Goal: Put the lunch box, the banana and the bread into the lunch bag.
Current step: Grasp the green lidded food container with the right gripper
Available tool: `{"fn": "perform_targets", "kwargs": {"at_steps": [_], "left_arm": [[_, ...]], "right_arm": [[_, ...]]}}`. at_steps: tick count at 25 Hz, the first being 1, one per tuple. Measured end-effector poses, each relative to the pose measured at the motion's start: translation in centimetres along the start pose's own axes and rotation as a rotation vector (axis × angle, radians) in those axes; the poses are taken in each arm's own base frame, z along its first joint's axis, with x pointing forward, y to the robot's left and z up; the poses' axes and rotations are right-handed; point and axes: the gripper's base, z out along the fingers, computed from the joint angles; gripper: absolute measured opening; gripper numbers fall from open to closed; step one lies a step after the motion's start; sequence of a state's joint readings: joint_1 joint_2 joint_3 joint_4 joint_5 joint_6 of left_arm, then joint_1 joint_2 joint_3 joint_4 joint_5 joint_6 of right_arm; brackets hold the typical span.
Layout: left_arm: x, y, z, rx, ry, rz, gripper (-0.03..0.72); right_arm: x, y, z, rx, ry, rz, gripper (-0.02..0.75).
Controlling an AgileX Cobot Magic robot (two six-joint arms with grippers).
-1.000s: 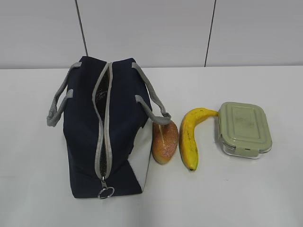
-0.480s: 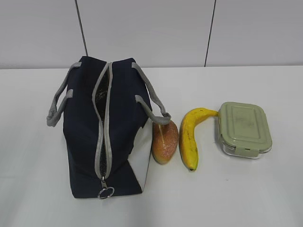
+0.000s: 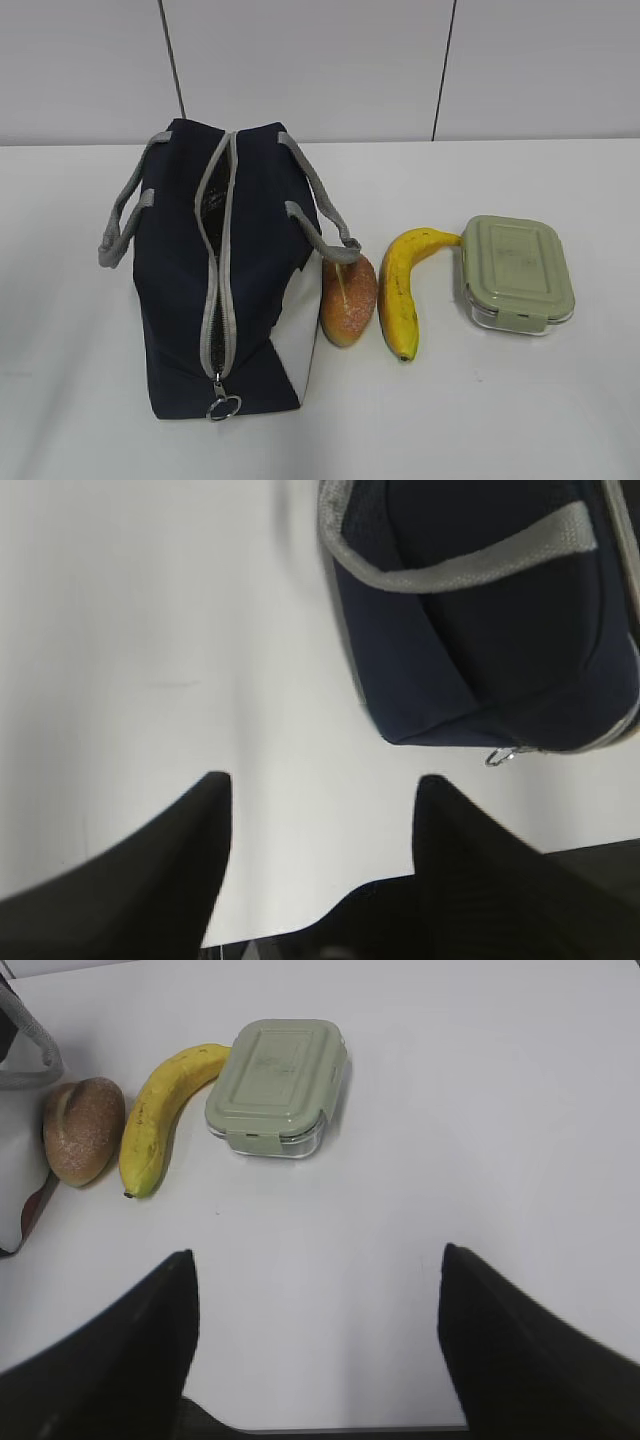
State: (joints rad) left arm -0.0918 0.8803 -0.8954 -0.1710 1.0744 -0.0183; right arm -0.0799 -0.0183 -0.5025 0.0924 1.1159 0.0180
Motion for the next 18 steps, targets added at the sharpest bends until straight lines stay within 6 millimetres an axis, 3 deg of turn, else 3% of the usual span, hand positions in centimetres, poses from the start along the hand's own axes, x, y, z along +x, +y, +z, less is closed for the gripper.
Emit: {"fn": "perform_targets", "kwargs": {"at_steps": [13,18], "left_arm": [[-10.1,-1.3,3.5,0.063,0.126,-0.087,0.41],[-12.5,-3.5,5.4,0.104,0.161,-0.024,0.41]], "right_arm": [[0.0,0.0,0.0,0.0,0.0,0.0,0.569],[0.0,0.0,0.0,0.0,0.0,0.0,0.569]]}}
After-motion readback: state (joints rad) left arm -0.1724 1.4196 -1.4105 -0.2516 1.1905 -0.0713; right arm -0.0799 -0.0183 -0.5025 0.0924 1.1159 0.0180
